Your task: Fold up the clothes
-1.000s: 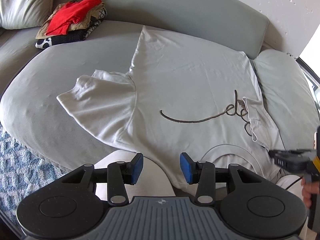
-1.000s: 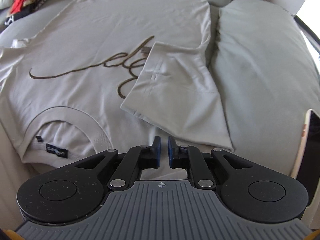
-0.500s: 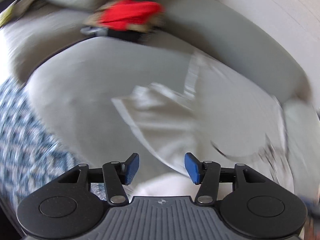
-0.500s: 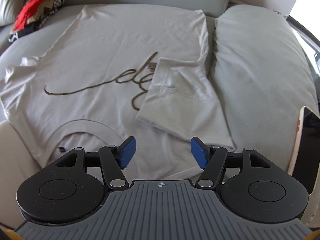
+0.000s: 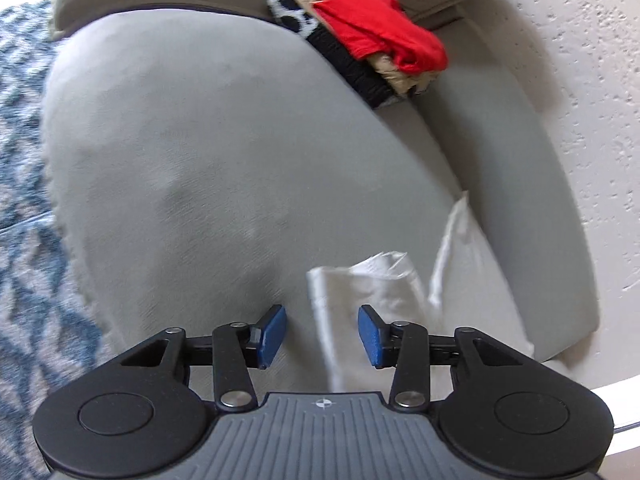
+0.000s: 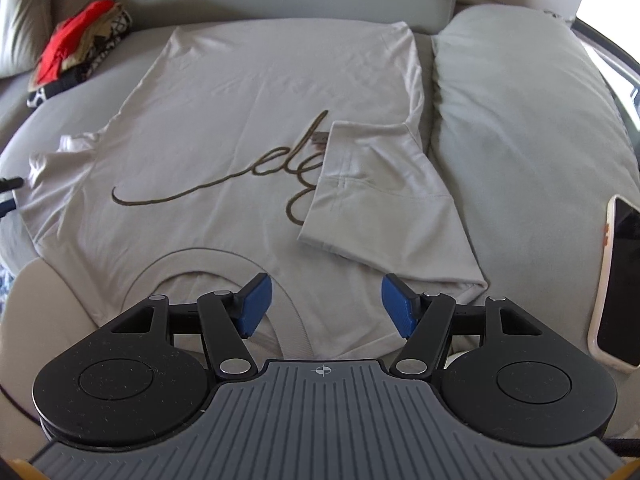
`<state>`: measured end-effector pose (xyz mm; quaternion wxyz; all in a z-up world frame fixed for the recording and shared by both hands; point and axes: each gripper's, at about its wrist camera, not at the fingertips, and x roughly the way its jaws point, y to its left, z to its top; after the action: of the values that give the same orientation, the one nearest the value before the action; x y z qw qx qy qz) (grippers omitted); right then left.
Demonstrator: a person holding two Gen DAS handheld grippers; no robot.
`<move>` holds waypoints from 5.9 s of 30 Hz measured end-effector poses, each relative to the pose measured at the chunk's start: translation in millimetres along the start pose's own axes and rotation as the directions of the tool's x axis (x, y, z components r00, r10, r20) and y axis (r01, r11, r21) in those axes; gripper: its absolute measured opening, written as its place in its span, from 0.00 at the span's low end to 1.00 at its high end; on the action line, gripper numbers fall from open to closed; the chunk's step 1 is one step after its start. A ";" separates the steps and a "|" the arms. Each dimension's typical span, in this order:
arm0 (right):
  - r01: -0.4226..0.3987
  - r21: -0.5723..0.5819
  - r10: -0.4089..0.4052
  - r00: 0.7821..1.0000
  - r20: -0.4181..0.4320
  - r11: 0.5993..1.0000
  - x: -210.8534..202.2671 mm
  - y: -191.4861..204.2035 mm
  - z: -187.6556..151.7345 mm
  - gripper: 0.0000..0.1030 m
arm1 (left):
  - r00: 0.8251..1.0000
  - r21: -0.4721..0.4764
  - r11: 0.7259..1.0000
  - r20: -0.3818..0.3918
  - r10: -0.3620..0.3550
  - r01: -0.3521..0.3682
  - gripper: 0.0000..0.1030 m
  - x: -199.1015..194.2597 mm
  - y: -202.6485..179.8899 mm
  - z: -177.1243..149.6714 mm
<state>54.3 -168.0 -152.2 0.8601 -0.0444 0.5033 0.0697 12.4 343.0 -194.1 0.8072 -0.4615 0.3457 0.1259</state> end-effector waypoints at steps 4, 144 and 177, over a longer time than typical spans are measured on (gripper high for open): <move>-0.006 0.014 0.006 1.000 0.004 1.000 -1.8 -3.2 -2.0 0.65 | 0.997 0.019 1.000 -0.074 -0.021 0.023 0.15 27.3 -0.5 3.8; -0.069 0.400 0.093 0.995 -0.040 0.914 165.7 -116.4 130.7 0.29 | 0.916 0.793 0.552 0.020 0.400 -0.258 0.41 157.4 -204.8 -98.4; -0.179 0.141 0.168 0.982 0.087 0.974 -58.3 -89.0 134.0 0.81 | 0.977 0.836 0.546 -0.081 0.199 -0.042 0.55 -48.4 -246.3 -108.2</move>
<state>155.9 -240.5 -35.2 0.8697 0.0664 0.4768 0.1088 57.9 125.0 -35.6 0.8867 -0.0103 0.4608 -0.0356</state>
